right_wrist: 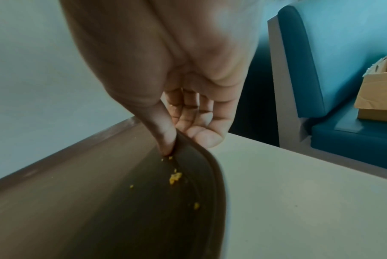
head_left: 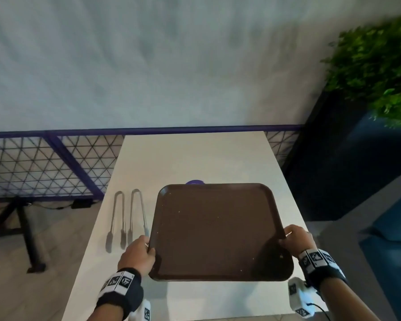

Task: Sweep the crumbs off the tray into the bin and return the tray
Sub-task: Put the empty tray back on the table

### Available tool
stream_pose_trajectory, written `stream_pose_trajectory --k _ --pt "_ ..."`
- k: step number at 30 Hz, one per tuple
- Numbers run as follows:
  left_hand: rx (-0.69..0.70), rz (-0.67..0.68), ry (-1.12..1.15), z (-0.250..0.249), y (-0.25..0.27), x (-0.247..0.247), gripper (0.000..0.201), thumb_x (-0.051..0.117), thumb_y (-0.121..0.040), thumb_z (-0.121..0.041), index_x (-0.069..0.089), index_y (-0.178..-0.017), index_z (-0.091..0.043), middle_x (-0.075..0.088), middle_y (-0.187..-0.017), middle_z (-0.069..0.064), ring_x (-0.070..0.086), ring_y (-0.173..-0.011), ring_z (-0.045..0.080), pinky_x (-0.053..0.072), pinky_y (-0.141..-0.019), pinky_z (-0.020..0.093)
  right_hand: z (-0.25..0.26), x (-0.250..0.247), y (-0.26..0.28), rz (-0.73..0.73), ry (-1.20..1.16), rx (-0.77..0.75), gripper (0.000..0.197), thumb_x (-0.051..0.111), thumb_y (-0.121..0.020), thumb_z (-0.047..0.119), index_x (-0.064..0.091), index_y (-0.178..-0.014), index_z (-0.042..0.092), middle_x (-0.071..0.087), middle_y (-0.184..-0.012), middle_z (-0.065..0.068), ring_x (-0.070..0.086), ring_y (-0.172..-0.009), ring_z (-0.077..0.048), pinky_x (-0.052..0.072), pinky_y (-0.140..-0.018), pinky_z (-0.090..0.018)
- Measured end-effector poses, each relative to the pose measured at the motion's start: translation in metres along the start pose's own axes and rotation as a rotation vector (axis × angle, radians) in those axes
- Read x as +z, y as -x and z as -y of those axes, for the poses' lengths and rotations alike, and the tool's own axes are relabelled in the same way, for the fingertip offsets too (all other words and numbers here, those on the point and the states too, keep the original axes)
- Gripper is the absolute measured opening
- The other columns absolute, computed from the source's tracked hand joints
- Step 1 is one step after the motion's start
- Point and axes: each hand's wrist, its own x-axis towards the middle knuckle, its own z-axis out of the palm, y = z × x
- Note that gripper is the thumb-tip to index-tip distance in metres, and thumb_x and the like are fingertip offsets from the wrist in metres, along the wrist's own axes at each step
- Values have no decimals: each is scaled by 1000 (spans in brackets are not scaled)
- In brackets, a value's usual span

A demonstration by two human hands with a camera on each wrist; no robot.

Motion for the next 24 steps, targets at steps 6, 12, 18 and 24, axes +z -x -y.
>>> stream_pose_trajectory --k 6,12,18,24 --pt "-12 29 -146 -26 -51 0 8 53 -94 -32 51 -99 -26 66 -102 -2 62 -106 23 43 -91 33 29 5 -52 20 88 50 17 72 -67 24 59 -77 29 70 -94 -6 66 -89 -27 52 -77 -30" --pt "-90 77 -243 -52 -93 -1 13 53 -94 -33 47 -98 -23 65 -100 1 64 -96 25 48 -79 33 56 6 -98 48 110 45 17 75 -66 22 62 -77 26 69 -91 -10 65 -84 -29 49 -70 -28" --pt "-152 88 -327 -69 -128 1 14 54 -92 -32 45 -95 -22 58 -90 2 64 -94 29 46 -73 33 72 11 -137 88 119 19 12 75 -69 22 66 -77 20 69 -88 -11 63 -79 -29 43 -65 -26" --pt "-189 100 -378 -70 -149 5 19 55 -91 -31 54 -106 -19 66 -101 5 65 -95 30 49 -75 34 84 20 -155 121 158 1 11 72 -75 22 69 -84 16 67 -88 -12 59 -76 -29 44 -68 -28"
